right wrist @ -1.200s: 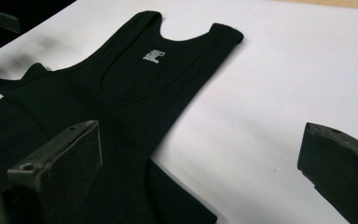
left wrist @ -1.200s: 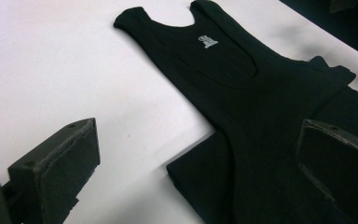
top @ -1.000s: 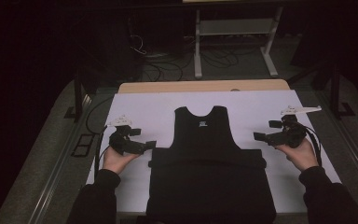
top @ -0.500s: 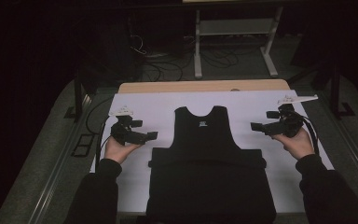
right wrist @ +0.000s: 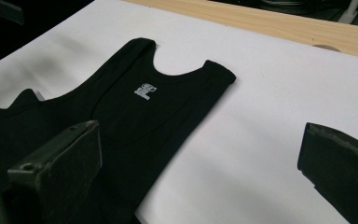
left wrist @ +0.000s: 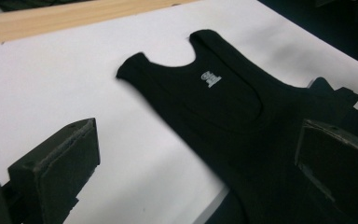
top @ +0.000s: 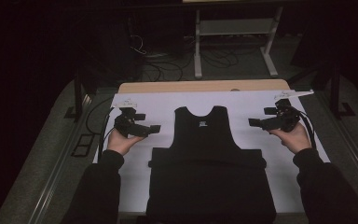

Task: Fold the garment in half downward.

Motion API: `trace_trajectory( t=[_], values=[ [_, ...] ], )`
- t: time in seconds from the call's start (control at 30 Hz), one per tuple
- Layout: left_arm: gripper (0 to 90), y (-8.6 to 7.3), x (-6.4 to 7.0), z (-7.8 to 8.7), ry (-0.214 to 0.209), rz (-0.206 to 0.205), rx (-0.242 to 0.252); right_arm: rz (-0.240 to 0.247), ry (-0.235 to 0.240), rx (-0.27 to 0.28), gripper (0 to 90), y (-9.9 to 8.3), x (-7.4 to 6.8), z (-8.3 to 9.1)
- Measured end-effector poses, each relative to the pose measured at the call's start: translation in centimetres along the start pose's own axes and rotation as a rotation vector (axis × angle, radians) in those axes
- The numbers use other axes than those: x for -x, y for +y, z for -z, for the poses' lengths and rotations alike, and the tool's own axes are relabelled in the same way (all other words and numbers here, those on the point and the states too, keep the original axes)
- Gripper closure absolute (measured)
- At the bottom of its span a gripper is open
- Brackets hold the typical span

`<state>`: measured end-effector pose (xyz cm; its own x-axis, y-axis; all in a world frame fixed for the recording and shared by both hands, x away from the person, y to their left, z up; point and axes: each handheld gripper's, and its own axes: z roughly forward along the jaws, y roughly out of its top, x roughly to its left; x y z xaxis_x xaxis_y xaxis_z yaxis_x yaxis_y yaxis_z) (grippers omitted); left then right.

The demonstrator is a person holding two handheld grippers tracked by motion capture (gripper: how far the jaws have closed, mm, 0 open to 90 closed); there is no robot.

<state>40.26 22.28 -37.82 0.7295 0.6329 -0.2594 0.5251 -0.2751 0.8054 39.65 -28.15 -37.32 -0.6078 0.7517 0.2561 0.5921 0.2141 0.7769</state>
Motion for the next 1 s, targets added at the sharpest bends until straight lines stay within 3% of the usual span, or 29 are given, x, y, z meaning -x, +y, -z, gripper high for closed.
trace_trajectory(
  t=[0.3,0.47,0.6,0.77,1.0],
  values=[
    [0.0,1.7,-0.2,-1.0,-0.013,-0.013,-0.011,0.0,0.002,-0.002,0.0,1.2,0.2,-0.8],
    [0.0,2.4,-0.5,-1.7,0.016,-0.014,-0.038,0.013,0.003,-0.008,0.0,1.8,0.2,-1.2],
    [0.0,2.8,-0.8,-2.4,0.015,-0.002,-0.04,0.013,-0.003,-0.012,0.0,2.1,0.4,-1.6],
    [0.0,3.0,-0.7,-3.0,0.015,-0.016,-0.019,0.006,-0.01,-0.022,0.0,2.6,0.6,-2.1],
    [0.0,3.3,-1.3,-4.0,0.018,-0.005,-0.035,0.008,-0.018,-0.027,0.0,3.1,0.8,-2.7]
  ],
)
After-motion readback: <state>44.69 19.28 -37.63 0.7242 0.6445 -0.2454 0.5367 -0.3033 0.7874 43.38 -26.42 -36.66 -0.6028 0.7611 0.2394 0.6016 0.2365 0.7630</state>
